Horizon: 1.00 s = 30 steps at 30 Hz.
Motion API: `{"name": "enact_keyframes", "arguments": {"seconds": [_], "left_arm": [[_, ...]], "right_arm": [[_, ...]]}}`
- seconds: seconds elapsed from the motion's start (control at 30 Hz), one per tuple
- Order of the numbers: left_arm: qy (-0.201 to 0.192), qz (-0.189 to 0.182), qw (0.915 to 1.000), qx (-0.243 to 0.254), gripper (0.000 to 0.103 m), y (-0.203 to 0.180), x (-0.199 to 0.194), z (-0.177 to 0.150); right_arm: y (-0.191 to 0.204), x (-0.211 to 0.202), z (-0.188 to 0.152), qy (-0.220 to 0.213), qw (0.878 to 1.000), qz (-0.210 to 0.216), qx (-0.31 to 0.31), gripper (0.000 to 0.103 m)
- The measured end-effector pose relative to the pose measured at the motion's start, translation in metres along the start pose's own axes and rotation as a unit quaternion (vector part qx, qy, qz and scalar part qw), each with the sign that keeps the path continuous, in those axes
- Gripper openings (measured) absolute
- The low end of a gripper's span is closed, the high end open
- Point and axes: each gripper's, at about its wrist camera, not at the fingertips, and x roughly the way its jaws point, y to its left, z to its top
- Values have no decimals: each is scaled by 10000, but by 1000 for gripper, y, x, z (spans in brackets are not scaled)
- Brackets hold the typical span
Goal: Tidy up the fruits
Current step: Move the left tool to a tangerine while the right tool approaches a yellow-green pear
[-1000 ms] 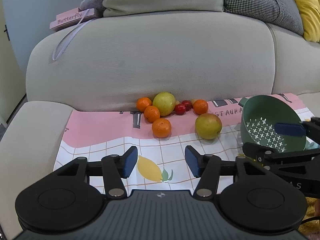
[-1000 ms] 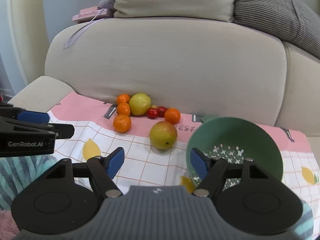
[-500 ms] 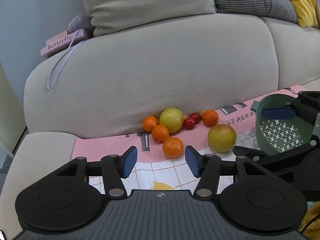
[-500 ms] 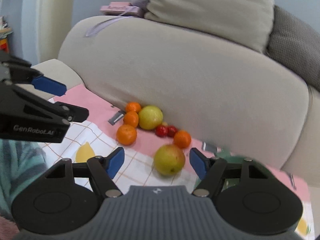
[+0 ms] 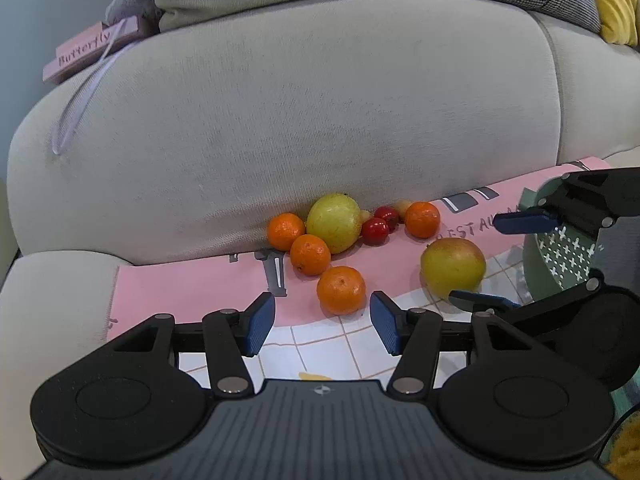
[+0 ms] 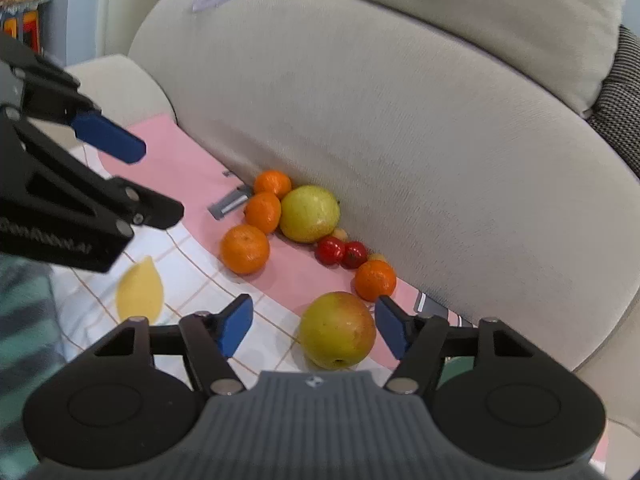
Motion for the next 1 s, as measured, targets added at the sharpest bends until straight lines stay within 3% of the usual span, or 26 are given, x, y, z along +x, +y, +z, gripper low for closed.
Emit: {"name": "enact_keyframes", "arguments": {"seconds": [0.4, 0.6, 1.0], "left_arm": [[245, -622, 9977, -59, 65, 6, 44, 9], [503, -651, 9966, -90, 65, 3, 74, 10], [800, -647, 9939, -391, 65, 5, 120, 3]], "right_arm": [[-9, 42, -1, 435, 9985, 110, -316, 61], [-11, 62, -4, 648, 9968, 104, -455, 56], [-14, 92, -7, 797, 9931, -190, -834, 62]]}}
